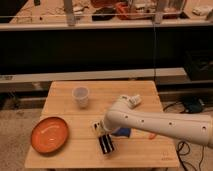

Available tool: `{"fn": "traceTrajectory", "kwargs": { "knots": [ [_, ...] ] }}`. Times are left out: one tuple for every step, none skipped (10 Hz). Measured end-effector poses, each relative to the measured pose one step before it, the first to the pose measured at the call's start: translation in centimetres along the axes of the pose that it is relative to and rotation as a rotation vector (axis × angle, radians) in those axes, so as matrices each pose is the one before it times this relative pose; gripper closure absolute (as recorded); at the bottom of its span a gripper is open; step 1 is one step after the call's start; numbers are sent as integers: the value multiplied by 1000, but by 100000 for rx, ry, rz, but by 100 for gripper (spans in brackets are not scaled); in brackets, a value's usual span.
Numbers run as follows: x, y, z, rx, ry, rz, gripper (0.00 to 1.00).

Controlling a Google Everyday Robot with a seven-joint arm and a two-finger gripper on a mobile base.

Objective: Place the eraser in the ceramic cup

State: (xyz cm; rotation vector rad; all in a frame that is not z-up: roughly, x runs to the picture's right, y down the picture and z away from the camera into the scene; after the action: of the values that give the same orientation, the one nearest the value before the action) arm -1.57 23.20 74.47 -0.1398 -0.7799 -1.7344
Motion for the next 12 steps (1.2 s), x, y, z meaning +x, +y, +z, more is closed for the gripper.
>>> {"fn": "traceTrajectory", "kwargs": {
  "knots": [
    [108, 213, -180, 37, 420, 741, 85],
    [342, 480, -735, -335, 616, 1483, 91],
    [166, 152, -364, -109, 114, 422, 92],
    [259, 179, -163, -184, 303, 354, 92],
    [316, 192, -110, -134, 333, 430, 92],
    [95, 213, -109, -5, 194, 628, 92],
    [479, 580, -318, -271, 421, 1162, 90],
    [647, 450, -166, -106, 335, 985, 88],
    [637, 347, -257, 15, 401, 1030, 91],
    [529, 490, -240, -257, 530, 982, 93],
    [151, 237, -78, -172, 185, 585, 93],
    [273, 51, -123, -103, 388, 514, 93]
  ]
}}
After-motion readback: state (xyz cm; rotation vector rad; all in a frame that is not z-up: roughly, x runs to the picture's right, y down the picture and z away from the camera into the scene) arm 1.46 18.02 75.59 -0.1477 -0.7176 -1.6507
